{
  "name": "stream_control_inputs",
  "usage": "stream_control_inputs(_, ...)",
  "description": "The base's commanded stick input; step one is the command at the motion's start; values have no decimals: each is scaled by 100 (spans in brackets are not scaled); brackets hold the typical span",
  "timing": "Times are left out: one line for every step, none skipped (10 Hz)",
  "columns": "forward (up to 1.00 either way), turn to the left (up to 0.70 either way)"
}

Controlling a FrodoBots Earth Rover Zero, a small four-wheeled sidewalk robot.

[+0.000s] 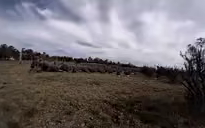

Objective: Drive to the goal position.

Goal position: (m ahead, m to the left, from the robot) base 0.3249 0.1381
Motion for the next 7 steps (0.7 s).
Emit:
stream_control_inputs(0, 0)
stream_control_inputs(0, 0)
stream_control_inputs(0, 0)
stream_control_inputs(29, 11)
stream_control_inputs(70, 27)
stream_control_inputs(70, 27)
stream_control_inputs(70, 27)
